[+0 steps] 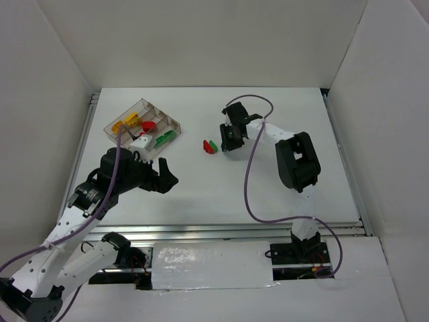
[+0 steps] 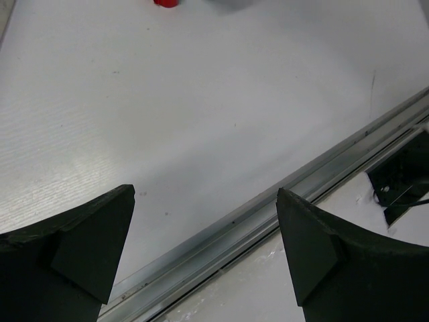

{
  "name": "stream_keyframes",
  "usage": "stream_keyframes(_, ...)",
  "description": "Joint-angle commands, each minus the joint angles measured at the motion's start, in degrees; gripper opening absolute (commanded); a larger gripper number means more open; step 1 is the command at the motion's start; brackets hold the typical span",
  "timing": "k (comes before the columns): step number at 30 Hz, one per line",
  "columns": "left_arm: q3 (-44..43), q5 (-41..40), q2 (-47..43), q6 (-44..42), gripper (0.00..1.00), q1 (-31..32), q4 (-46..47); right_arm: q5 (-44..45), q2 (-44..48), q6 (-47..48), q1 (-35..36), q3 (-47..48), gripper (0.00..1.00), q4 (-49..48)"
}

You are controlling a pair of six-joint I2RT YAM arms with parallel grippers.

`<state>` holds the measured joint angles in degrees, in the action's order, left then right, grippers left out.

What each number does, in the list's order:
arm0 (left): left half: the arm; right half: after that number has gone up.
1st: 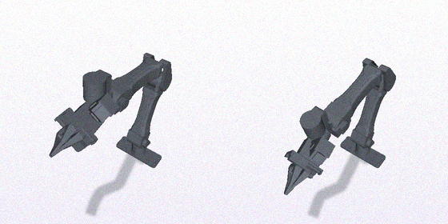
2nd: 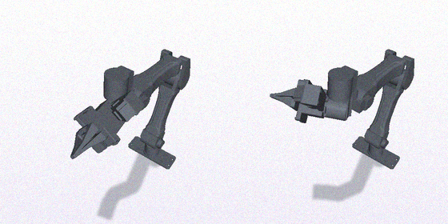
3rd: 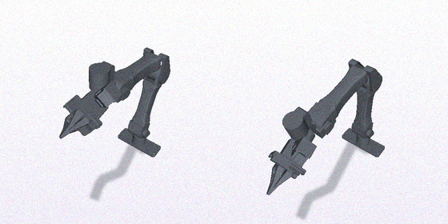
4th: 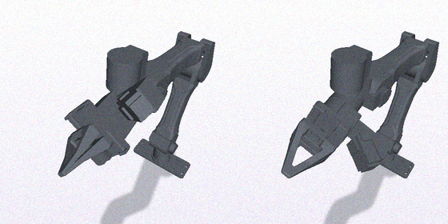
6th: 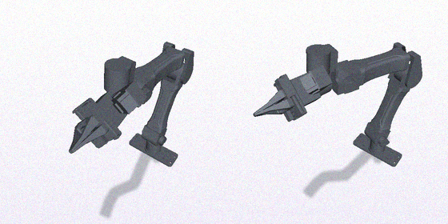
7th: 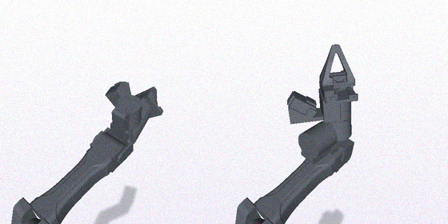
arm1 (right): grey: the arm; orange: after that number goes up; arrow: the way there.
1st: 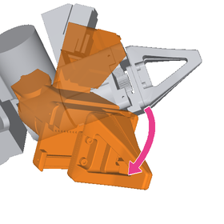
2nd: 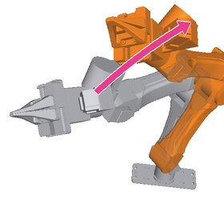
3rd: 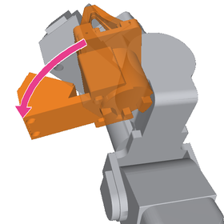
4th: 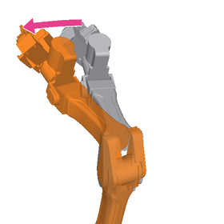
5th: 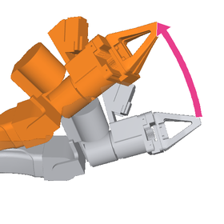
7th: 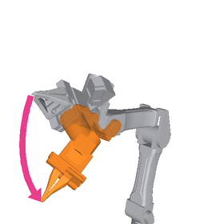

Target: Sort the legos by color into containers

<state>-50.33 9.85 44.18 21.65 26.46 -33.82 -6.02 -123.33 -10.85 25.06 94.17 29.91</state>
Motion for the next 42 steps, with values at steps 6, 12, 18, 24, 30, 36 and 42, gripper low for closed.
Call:
stream_keyframes(6,1.72,15.27,2.30,10.16,1.00,-1.58,18.34,-18.56,25.57,-7.51,-0.27,-22.93,0.00,-12.04)
stream_keyframes(12,3.56,32.50,6.61,13.24,1.00,-1.06,31.26,-45.01,41.82,-13.39,-0.36,-38.08,0.00,-25.83)
stream_keyframes(18,4.71,37.28,6.71,13.60,0.99,-0.44,35.15,-54.79,51.42,-19.99,0.87,-44.07,0.00,-32.98)
stream_keyframes(24,5.24,37.70,6.97,14.12,0.97,0.00,36.37,-58.22,56.88,-27.63,3.76,-48.46,0.00,-42.88)
stream_keyframes(30,4.18,36.91,7.41,15.35,0.91,2.28,37.95,-57.09,56.97,-30.02,7.72,-47.68,0.00,-45.38)
stream_keyframes(36,3.39,36.56,7.76,14.91,0.85,3.16,37.52,-55.86,56.62,-30.63,10.89,-46.01,0.00,-46.26)
stream_keyframes(42,4.01,36.65,8.02,15.52,0.70,3.34,38.39,-55.33,54.69,-30.72,12.47,-44.95,0.00,-46.61)
